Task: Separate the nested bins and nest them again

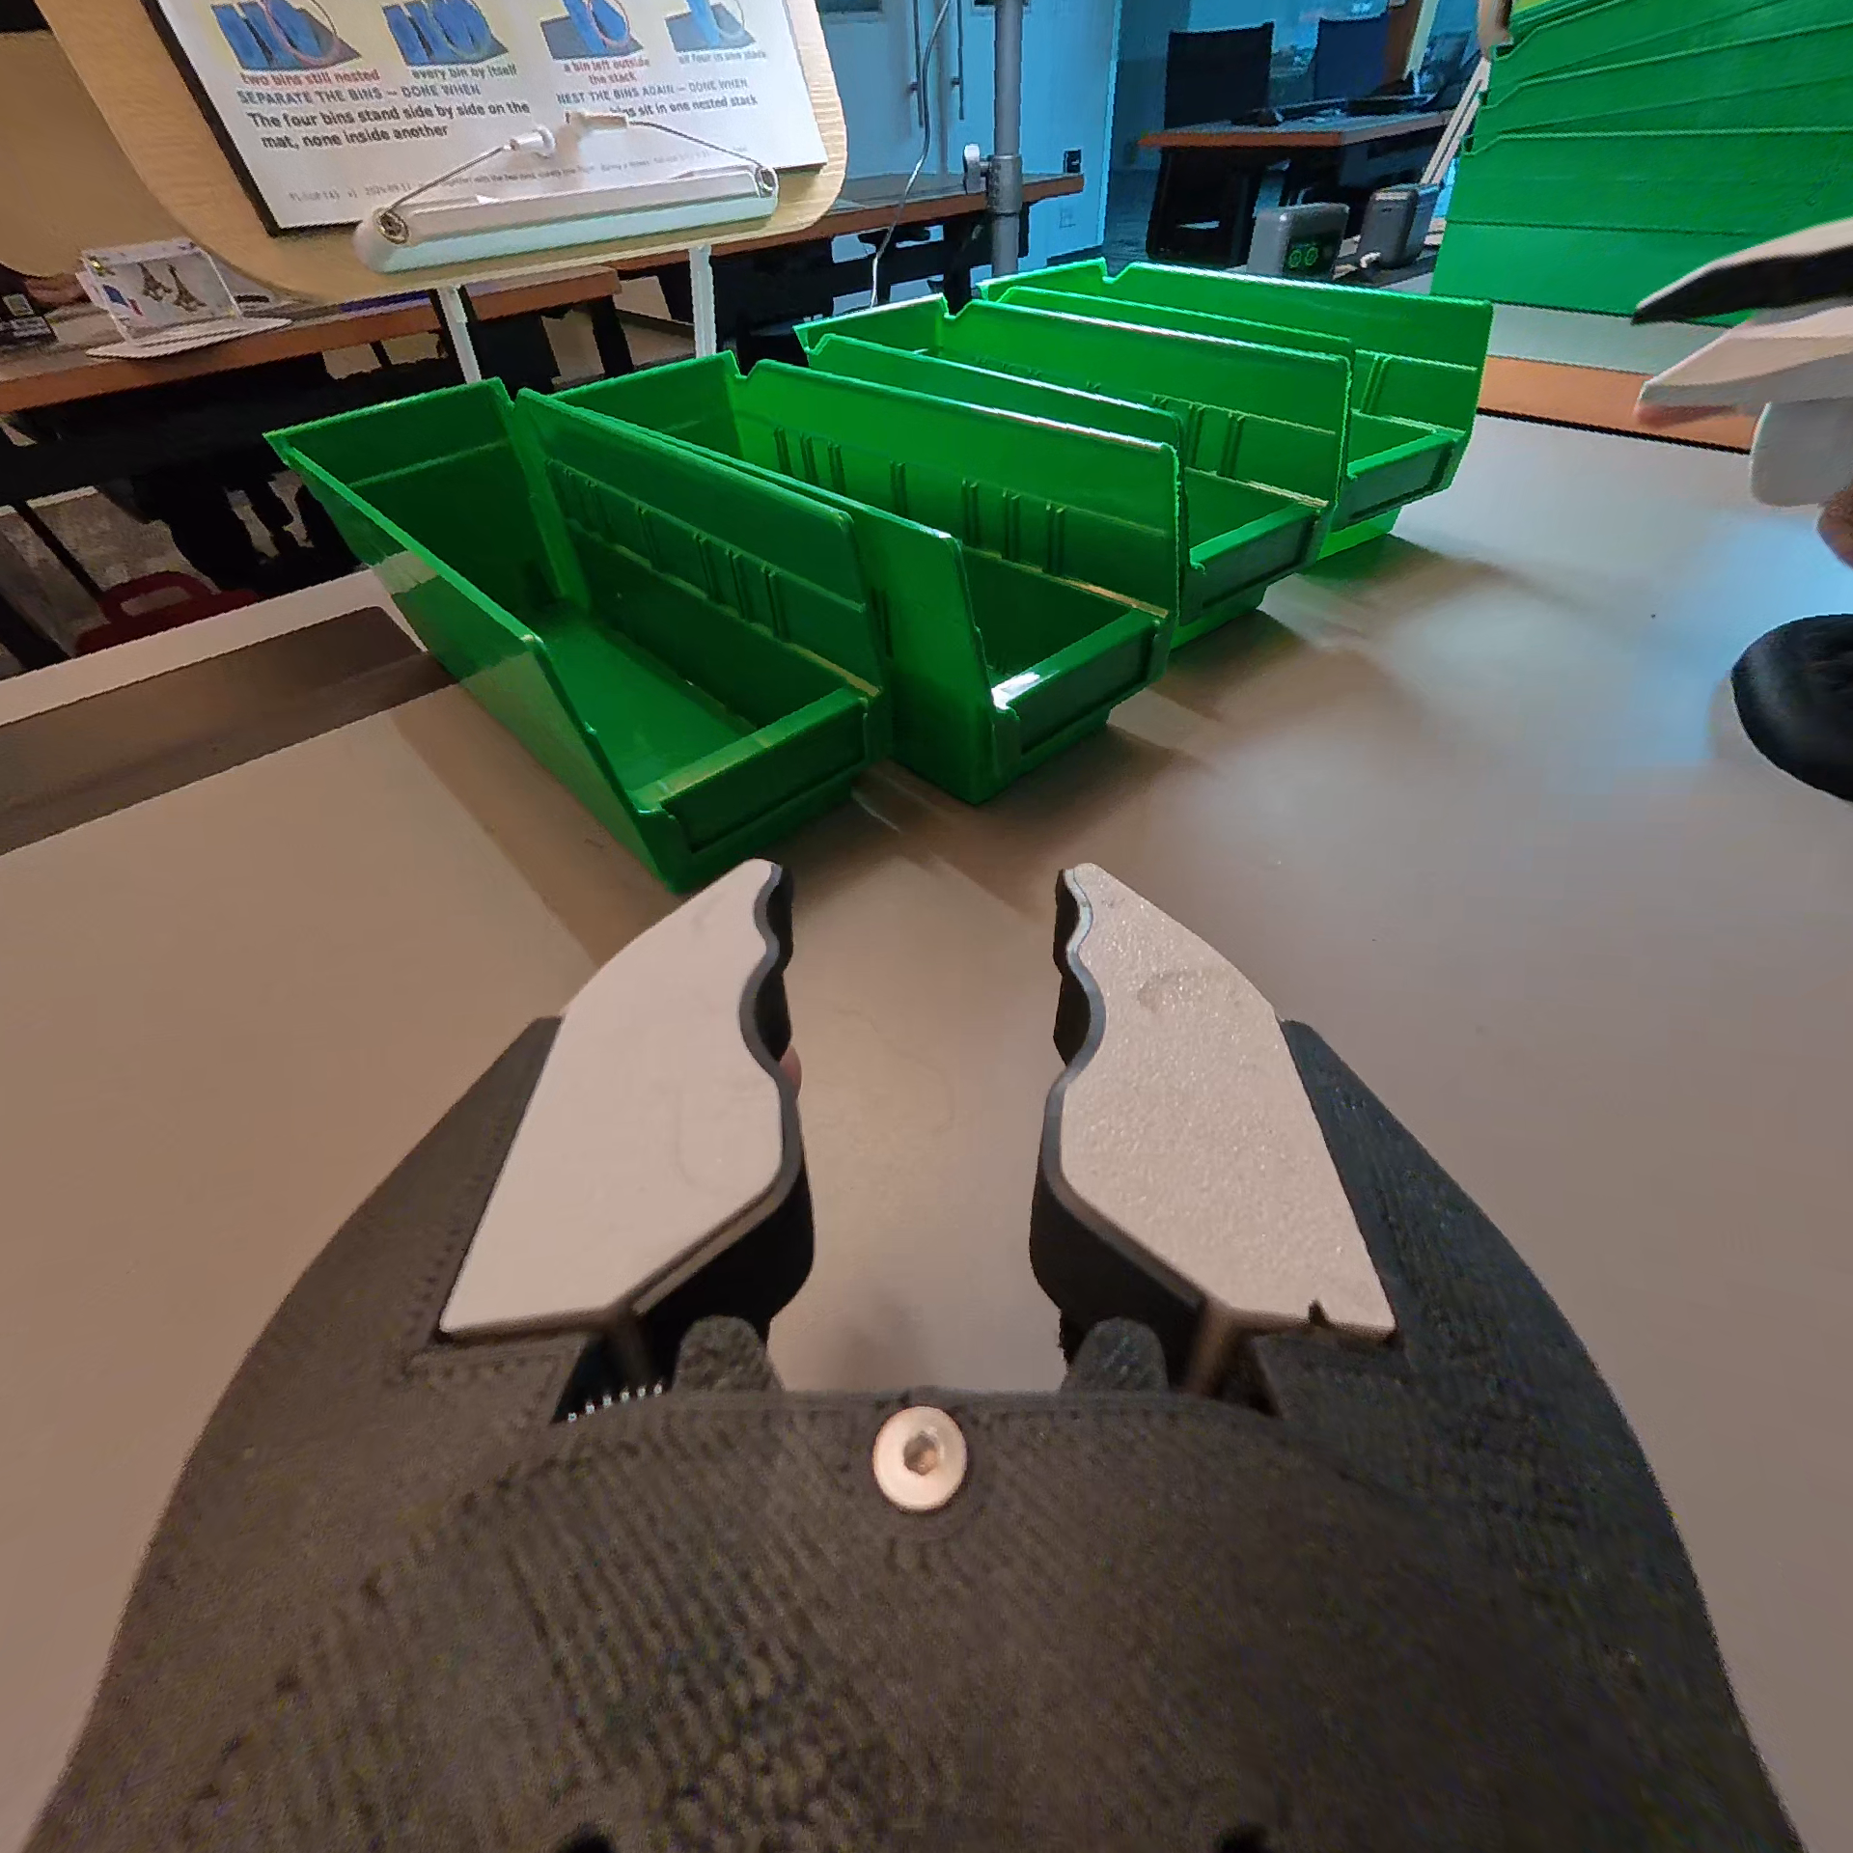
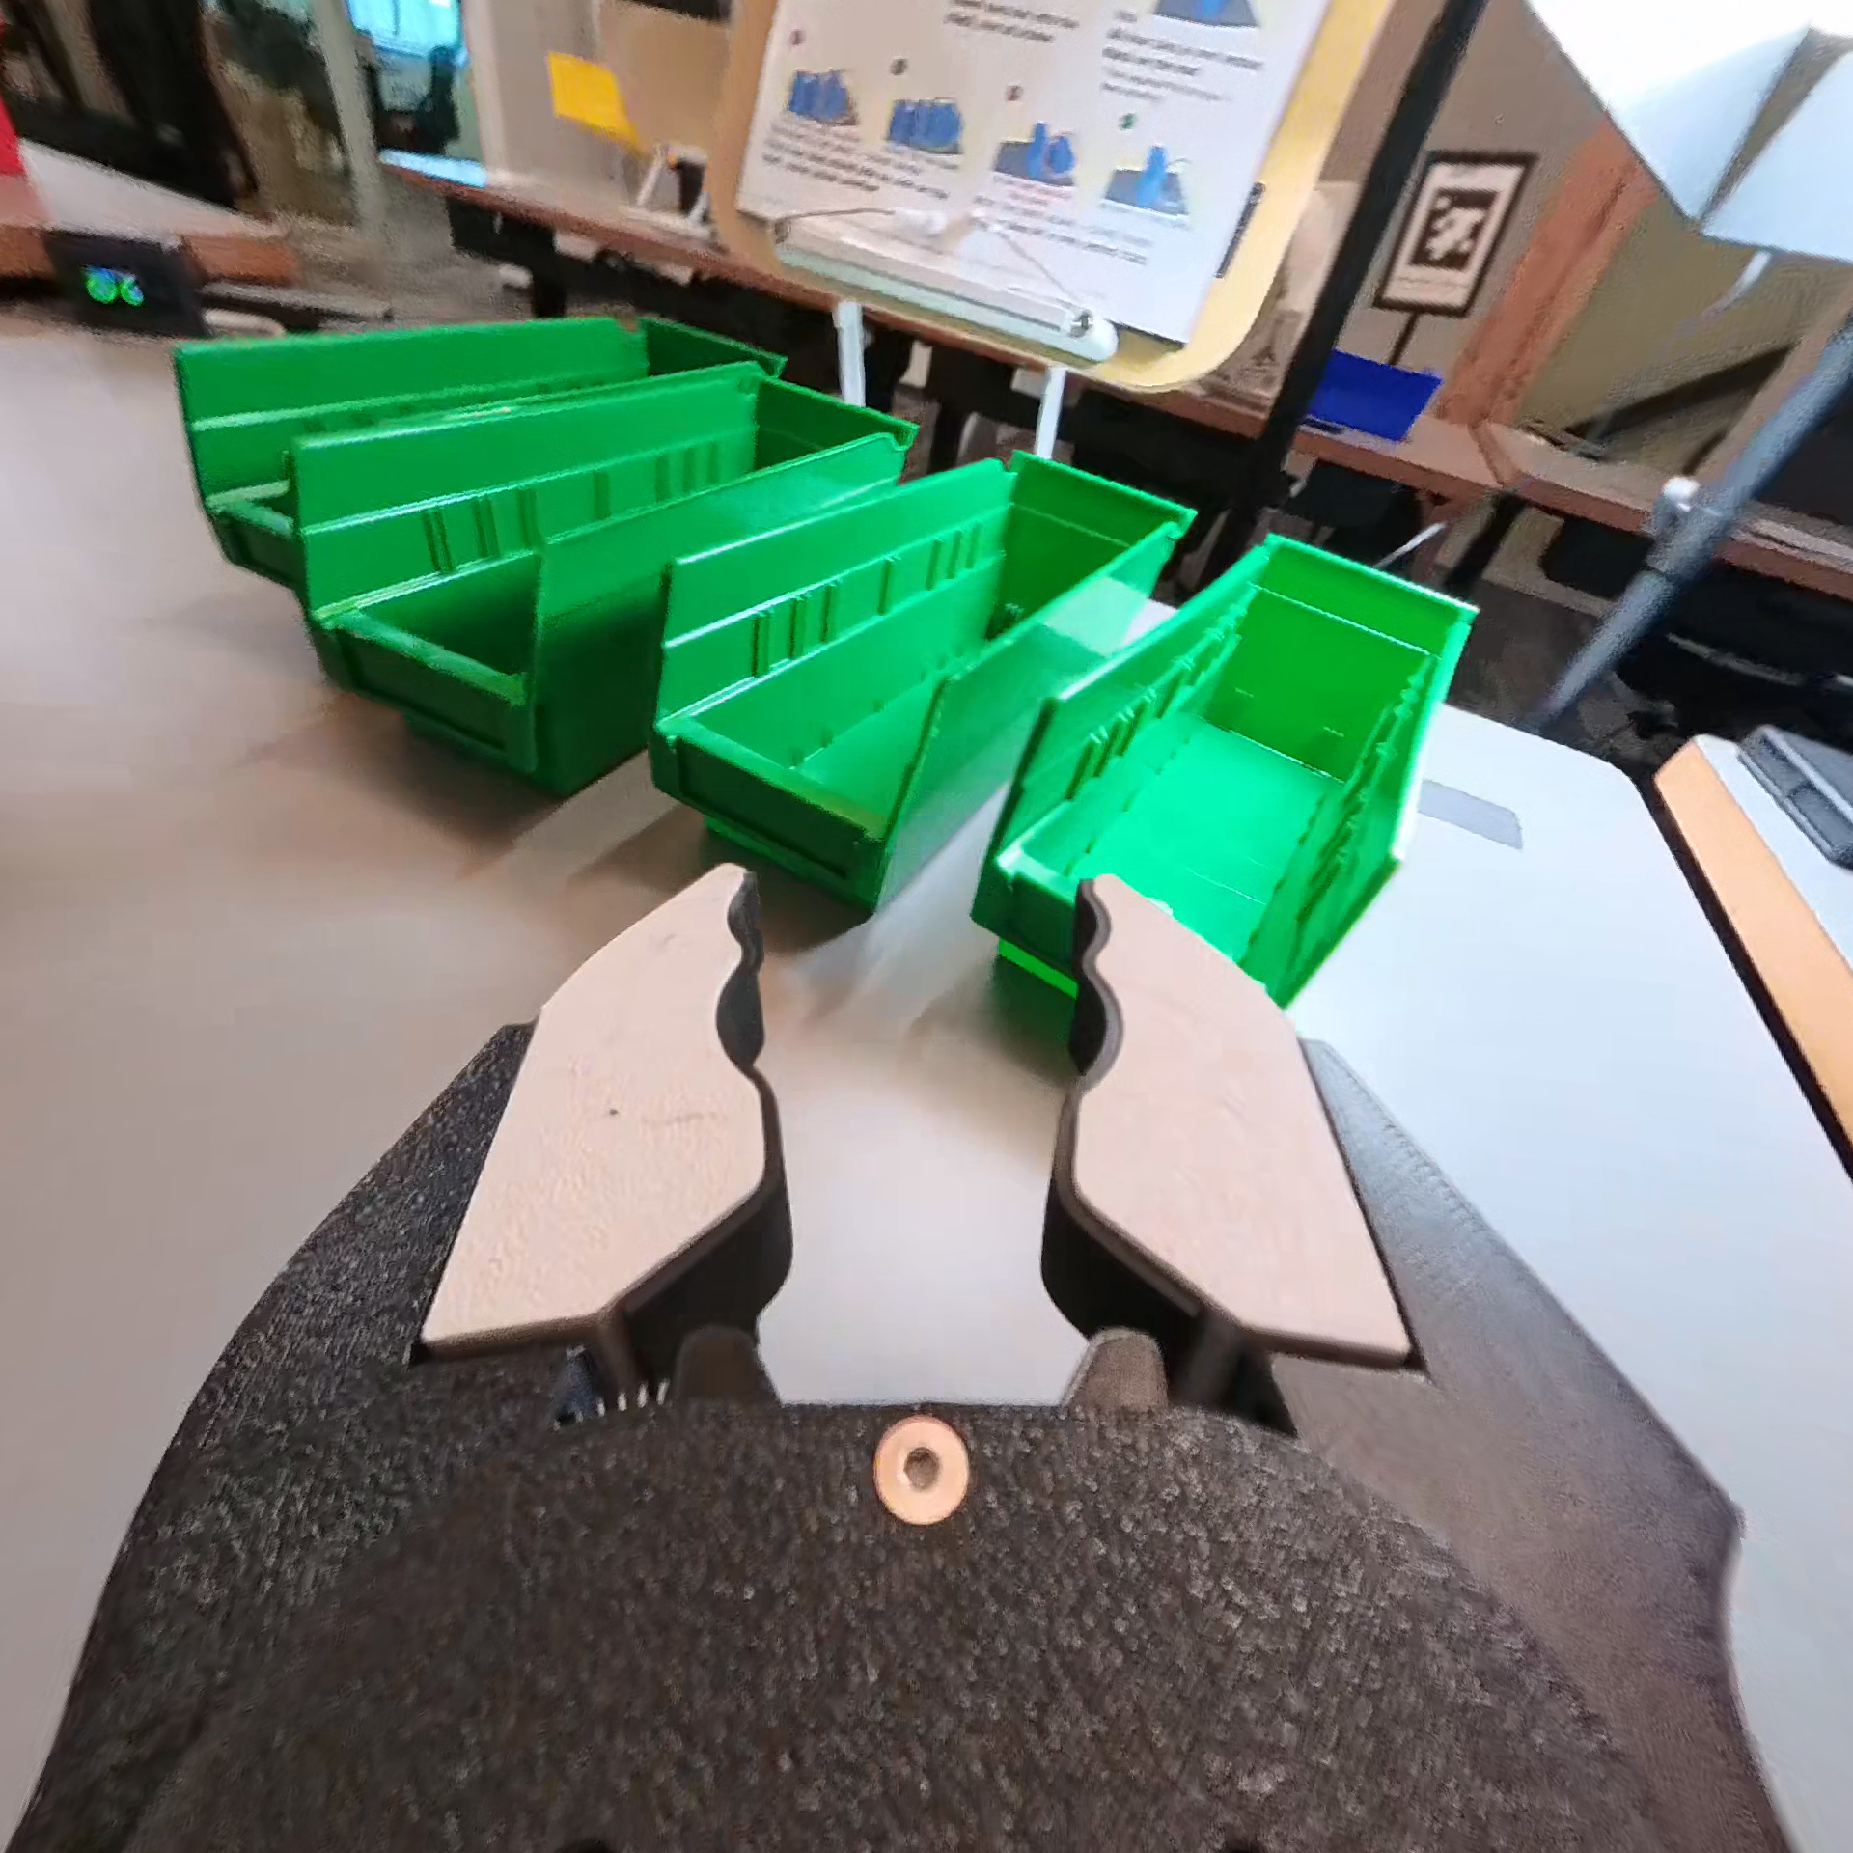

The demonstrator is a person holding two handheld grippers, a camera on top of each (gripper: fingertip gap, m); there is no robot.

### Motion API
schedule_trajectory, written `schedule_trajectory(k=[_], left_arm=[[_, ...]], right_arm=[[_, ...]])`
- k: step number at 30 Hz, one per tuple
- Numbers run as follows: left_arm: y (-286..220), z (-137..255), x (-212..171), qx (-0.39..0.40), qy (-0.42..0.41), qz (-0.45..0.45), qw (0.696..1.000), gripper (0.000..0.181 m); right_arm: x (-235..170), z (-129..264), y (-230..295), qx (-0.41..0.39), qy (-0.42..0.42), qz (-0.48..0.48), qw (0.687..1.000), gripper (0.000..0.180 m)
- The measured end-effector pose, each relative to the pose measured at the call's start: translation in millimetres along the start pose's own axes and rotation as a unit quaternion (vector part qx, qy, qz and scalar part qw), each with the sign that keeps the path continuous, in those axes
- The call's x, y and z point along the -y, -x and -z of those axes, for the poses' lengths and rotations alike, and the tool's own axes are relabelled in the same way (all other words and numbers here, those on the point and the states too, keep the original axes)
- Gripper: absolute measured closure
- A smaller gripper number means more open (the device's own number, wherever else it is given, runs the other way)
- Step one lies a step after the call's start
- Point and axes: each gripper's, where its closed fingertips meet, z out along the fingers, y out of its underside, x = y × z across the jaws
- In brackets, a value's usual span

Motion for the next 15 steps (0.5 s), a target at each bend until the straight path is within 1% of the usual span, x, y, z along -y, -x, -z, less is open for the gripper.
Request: schedule_trajectory(k=[2,4,6,8,12,15], left_arm=[[3.3,0.7,1.4,0.006,-0.005,0.004,1.0,0.13],[11.5,3.2,3.9,0.019,-0.013,0.014,1.0,0.13],[26.8,9.3,8.0,0.048,-0.025,0.017,0.998,0.13],[42.9,17.1,10.7,0.076,-0.034,0.021,0.996,0.131],[62.0,26.9,11.2,0.103,-0.038,0.02,0.994,0.132],[63.6,25.3,8.1,0.104,-0.03,0.015,0.994,0.131]], right_arm=[[-9.2,-0.3,-9.0,-0.018,-0.007,-0.024,1.0,0.116],[-7.9,1.5,-13.2,-0.026,-0.014,-0.035,0.999,0.115],[-4.2,3.4,-15.5,-0.036,-0.027,-0.032,0.998,0.115],[-7.5,1.8,-13.1,-0.031,-0.022,-0.029,0.999,0.115],[-8.1,0.9,-11.5,-0.028,-0.02,-0.025,0.999,0.117],[-5.3,3.4,-12.0,-0.032,-0.03,-0.022,0.999,0.117]])
